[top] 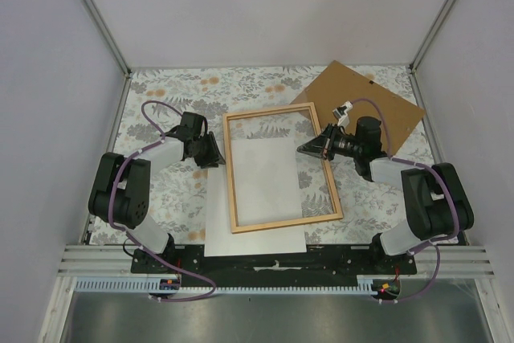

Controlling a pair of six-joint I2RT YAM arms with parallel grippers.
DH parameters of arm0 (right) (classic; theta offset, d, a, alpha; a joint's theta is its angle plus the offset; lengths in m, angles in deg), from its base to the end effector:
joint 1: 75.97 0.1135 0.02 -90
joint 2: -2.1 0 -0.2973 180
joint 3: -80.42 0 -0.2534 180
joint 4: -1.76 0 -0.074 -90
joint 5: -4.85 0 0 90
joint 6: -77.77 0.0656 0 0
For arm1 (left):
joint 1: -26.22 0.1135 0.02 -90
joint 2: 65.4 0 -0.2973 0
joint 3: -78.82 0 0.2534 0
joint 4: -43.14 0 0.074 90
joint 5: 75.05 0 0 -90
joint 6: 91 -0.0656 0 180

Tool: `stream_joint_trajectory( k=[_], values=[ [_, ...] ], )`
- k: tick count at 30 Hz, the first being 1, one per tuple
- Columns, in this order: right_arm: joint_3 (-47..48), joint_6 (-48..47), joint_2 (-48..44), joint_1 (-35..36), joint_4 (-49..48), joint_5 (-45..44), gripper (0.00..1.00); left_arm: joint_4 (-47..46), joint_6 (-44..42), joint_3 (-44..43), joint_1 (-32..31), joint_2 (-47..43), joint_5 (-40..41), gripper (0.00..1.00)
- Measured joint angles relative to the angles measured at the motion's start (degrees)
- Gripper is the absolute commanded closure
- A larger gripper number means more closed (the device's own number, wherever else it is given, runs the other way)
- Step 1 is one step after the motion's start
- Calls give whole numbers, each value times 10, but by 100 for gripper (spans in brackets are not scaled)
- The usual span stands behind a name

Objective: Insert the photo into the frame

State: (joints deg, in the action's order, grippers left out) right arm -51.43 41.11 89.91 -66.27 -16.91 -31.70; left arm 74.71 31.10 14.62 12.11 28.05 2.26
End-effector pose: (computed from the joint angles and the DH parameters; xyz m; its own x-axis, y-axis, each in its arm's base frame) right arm 0.2960 0.1041 0.2084 -0.8844 0.3335 -0.3266 -0.2181 0.3234 0.9208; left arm 0.3129 -0.0935 0.1660 -0.8989 -0.3086 -0.3111 -0.1605 0.8925 -0.4216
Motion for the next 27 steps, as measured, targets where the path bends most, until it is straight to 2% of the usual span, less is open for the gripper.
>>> stream_joint_trajectory(
  k=[27],
  values=[
    [-8, -14, 22, 8, -24, -17, 100, 0, -5, 0, 3, 7, 3, 65]
  ],
)
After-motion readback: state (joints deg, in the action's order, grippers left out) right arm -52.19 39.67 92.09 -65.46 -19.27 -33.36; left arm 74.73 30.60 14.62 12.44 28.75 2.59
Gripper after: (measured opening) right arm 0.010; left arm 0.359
